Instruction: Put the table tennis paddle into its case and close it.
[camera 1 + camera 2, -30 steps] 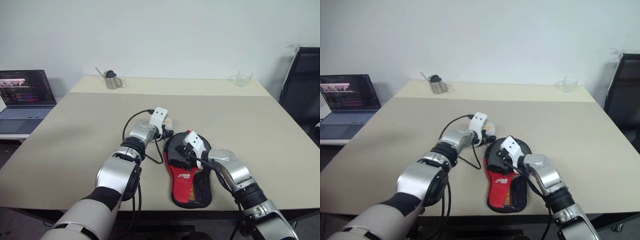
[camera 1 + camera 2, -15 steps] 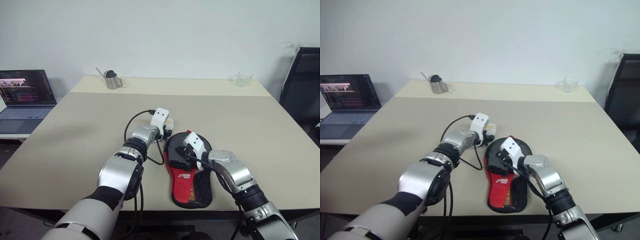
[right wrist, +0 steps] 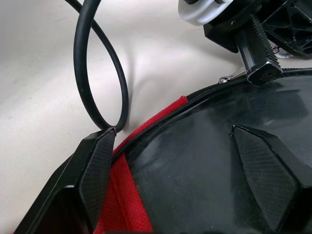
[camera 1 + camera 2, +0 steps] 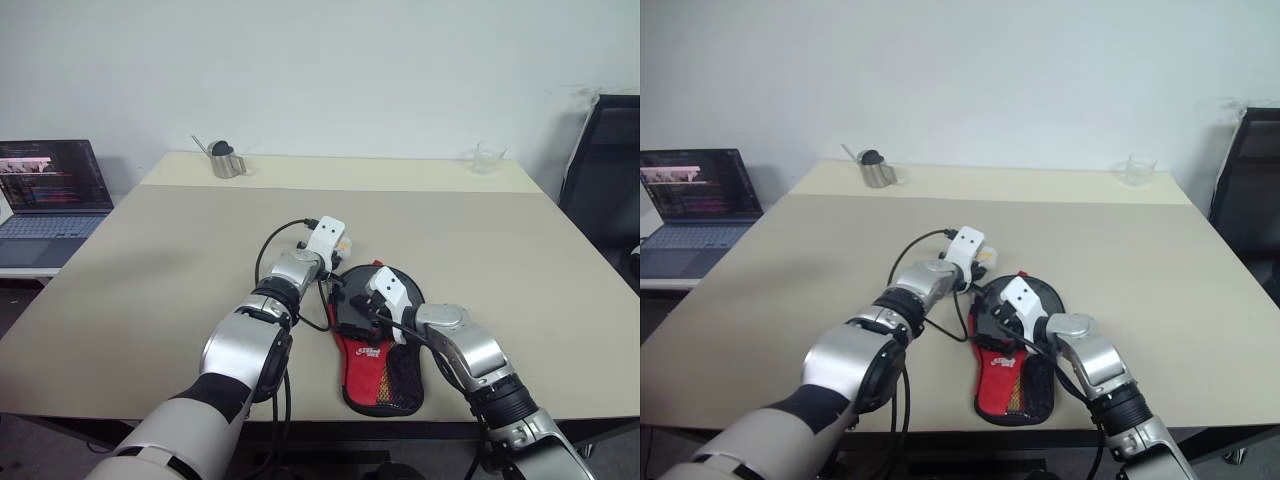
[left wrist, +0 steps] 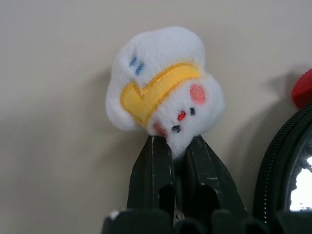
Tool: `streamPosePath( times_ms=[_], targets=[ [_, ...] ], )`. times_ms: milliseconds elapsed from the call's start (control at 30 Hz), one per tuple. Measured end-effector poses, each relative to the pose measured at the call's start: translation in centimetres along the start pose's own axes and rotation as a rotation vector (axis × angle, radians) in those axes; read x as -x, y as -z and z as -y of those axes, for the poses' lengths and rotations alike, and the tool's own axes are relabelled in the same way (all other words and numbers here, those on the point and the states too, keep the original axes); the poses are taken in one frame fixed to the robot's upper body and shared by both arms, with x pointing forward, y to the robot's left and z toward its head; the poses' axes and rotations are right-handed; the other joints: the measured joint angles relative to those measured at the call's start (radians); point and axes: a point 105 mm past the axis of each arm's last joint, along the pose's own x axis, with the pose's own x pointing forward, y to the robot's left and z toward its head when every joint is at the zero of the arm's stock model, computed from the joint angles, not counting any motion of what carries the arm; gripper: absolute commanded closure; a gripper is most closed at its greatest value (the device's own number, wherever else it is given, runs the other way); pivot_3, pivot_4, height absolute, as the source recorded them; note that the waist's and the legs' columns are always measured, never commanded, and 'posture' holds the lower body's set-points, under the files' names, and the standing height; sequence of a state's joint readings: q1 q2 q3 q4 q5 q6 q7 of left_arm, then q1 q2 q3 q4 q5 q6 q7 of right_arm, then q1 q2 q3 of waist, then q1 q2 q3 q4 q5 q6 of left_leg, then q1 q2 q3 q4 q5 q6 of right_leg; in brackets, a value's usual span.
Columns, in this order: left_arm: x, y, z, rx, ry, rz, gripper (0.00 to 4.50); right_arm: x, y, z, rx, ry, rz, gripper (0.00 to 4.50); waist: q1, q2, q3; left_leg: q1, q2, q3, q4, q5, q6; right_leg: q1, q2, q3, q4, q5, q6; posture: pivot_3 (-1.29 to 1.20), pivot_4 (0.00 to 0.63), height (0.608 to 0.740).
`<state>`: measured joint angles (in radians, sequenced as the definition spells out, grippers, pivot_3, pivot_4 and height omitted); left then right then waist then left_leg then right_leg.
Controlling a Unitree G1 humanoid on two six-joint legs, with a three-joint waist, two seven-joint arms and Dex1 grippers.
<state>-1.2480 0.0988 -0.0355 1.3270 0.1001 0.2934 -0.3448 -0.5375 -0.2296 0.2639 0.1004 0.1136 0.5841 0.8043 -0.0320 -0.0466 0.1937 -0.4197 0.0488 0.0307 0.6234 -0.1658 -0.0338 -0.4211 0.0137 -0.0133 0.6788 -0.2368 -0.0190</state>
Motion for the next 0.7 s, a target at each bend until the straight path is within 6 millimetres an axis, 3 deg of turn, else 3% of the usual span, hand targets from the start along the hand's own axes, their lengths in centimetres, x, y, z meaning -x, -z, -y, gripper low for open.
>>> streamPosePath(
  times_ms=[233, 367, 700],
  targets=[
    [0.0, -0.3, 0.2, -0.126, 0.013, -0.002, 4.49, 0.0, -0.1, -0.2, -0.002, -0.002, -0.007, 0.33, 0.000, 0.000, 0.000, 0.000, 0.000, 0.000, 0.000, 0.000, 0.000, 0.000, 0.000, 0.000, 0.000, 0.000, 0.000, 0.00, 0.150, 0.740],
    [-0.2, -1.5, 0.7, -0.302, -0.027, 0.022, 4.49, 0.2, 0.0, -0.8, 0.000, -0.016, -0.012, 0.33, 0.001, 0.000, 0.000, -0.001, 0.000, 0.000, 0.000, 0.000, 0.000, 0.000, 0.000, 0.000, -0.002, 0.000, 0.000, 0.00, 0.150, 0.740],
    [-0.8, -4.4, 5.2, -0.685, -0.010, 0.150, 4.49, 0.6, 0.1, -1.5, -0.004, -0.021, -0.020, 0.33, 0.002, 0.000, 0.000, -0.003, 0.000, 0.000, -0.002, 0.000, 0.000, -0.001, -0.001, -0.001, -0.005, 0.000, 0.000, 0.00, 0.150, 0.740]
  ],
)
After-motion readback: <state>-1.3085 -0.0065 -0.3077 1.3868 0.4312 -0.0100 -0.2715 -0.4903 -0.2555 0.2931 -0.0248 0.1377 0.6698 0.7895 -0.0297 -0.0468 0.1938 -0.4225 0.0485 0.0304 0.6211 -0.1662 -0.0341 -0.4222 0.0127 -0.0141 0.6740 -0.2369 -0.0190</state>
